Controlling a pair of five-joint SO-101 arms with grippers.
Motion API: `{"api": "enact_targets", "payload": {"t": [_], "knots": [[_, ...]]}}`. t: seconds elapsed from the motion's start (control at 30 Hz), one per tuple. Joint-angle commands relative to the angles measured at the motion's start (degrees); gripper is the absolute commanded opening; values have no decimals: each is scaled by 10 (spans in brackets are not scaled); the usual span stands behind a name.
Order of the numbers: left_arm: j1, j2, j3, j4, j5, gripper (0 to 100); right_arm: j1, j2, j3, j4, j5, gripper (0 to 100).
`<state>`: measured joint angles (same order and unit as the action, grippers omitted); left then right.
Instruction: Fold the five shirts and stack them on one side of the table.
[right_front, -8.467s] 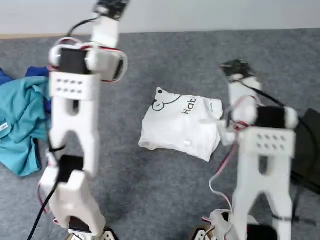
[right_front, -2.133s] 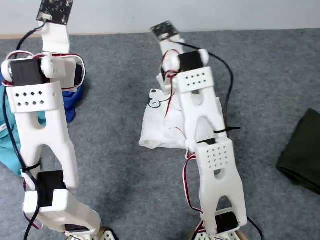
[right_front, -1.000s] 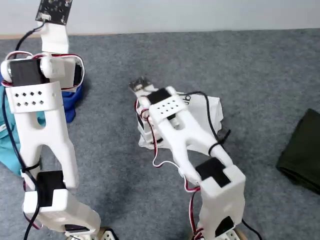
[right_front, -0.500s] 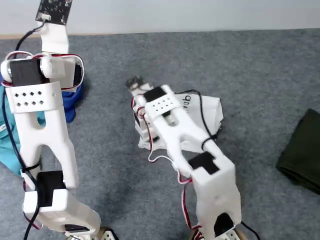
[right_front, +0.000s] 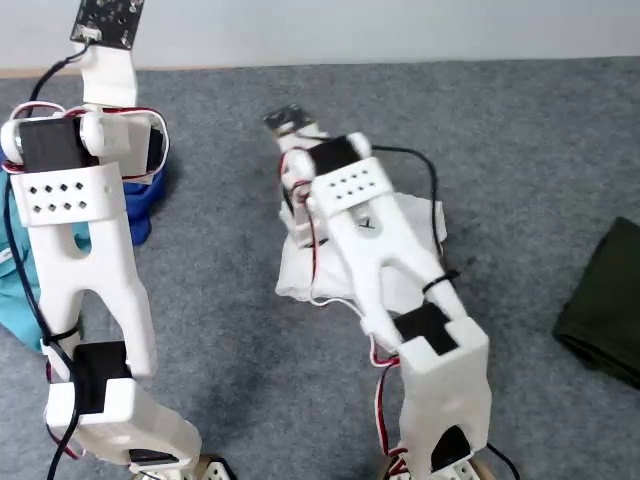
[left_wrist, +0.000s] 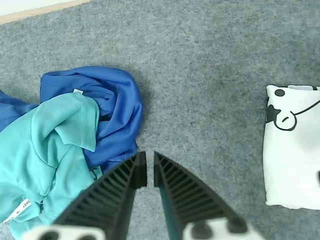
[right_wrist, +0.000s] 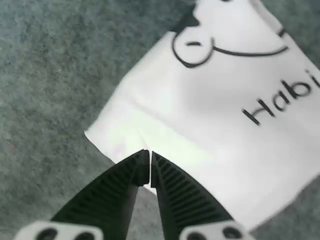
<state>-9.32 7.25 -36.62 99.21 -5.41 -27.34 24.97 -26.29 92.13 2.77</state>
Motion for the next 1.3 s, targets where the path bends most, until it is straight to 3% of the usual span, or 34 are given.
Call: {"api": "enact_targets", "payload": {"t": [0.0, 0.2, 0.37, 0.7, 0.83, 0.97, 1.27], "knots": [[-1, -23, -15, 13, 4, 40, 52, -36, -29, 25, 25, 10], [0, -23, -15, 13, 4, 40, 172, 16, -29, -41, 55, 10], [0, -23, -15, 13, 3, 40, 228, 79, -32, -116, 91, 10], [2, -23, -15, 13, 2, 40, 247, 133, -33, -237, 96, 10], [-1, -25, -15, 13, 2, 40, 247, 133, -33, -275, 144, 10], [-1, -28, -15, 13, 2, 40, 247, 123, -33, -255, 161, 10], [2, -28, -15, 13, 1, 40, 227, 17, -33, -98, 158, 10]]}}
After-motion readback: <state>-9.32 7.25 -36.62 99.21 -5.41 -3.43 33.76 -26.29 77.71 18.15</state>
